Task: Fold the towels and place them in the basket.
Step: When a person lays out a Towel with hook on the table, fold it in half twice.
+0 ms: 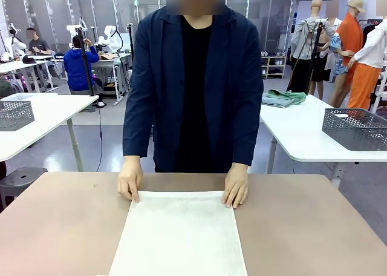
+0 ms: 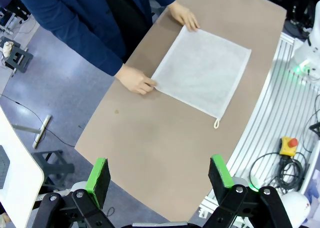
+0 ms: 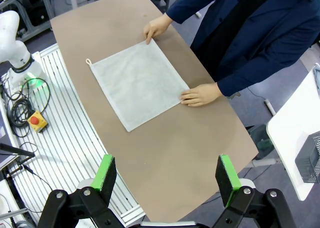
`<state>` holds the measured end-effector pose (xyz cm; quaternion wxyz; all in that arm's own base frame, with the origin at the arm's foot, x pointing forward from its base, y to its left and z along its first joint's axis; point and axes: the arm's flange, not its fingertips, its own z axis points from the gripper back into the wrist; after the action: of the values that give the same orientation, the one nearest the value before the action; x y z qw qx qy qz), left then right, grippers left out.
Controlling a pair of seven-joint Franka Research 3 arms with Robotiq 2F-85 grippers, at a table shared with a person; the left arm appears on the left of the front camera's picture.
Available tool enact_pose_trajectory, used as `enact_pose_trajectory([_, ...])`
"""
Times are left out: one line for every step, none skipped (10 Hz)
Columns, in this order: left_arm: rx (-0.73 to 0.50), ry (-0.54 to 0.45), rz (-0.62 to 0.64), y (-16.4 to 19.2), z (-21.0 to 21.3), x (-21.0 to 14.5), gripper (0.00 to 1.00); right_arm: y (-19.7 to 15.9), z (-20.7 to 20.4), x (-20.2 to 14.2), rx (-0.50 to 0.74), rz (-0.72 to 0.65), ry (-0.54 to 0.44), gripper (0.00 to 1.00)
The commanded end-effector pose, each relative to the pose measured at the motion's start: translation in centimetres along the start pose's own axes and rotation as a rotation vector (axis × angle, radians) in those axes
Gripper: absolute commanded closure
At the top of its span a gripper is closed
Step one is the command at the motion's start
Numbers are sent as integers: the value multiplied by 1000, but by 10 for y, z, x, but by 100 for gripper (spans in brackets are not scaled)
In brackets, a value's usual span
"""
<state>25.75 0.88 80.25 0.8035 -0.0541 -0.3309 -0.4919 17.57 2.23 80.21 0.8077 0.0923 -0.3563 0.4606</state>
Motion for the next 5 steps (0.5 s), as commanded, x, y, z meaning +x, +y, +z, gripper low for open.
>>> enact_pose_trajectory([-11, -10, -11, -1, 0, 0, 0, 0, 1, 0, -3, 4, -6, 0])
enact_pose_trajectory([-11, -10, -11, -1, 0, 0, 0, 0, 1, 0, -3, 4, -6, 0])
enact_pose_trajectory([-11, -10, -11, -1, 0, 0, 0, 0, 1, 0, -3, 4, -6, 0])
enact_pose_trajectory([-11, -10, -11, -1, 0, 0, 0, 0, 1, 0, -3, 4, -6, 0])
enact_pose_trajectory([-11, -10, -11, -1, 0, 0, 0, 0, 1, 0, -3, 4, -6, 0])
